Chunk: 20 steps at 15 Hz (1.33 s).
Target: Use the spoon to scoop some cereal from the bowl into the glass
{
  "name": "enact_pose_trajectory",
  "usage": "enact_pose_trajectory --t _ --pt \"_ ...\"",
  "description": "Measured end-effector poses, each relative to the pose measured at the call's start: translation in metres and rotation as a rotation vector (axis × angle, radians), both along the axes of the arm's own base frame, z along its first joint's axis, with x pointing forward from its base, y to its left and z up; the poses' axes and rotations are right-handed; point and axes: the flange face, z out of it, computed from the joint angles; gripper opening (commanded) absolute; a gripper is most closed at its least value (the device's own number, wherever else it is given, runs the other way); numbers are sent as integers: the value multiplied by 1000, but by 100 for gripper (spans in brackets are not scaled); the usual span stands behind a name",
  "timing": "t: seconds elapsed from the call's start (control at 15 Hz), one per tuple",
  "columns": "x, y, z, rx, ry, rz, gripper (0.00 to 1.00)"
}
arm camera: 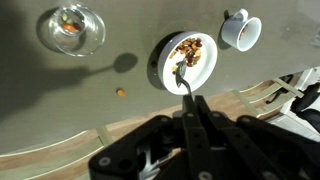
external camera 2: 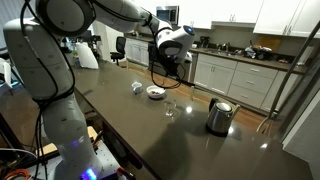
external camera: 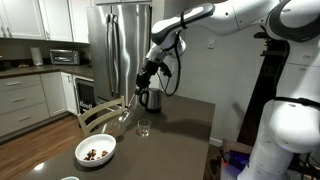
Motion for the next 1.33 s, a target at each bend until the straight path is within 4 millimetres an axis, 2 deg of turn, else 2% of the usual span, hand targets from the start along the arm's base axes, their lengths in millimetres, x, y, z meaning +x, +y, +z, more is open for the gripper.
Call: enact_pose_trajectory --t 0.13,0.27,0.67,0.93,1.13,1.33 --pt "9 15 -10 47 -19 35 1" --pt "20 28 -29 96 -27 66 1" --pt "53 54 -107 235 -26 126 1" --pt "66 62 -154 280 0 137 1" --pt "71 65 -176 282 29 139 1" --pt "74 66 -188 281 43 144 1"
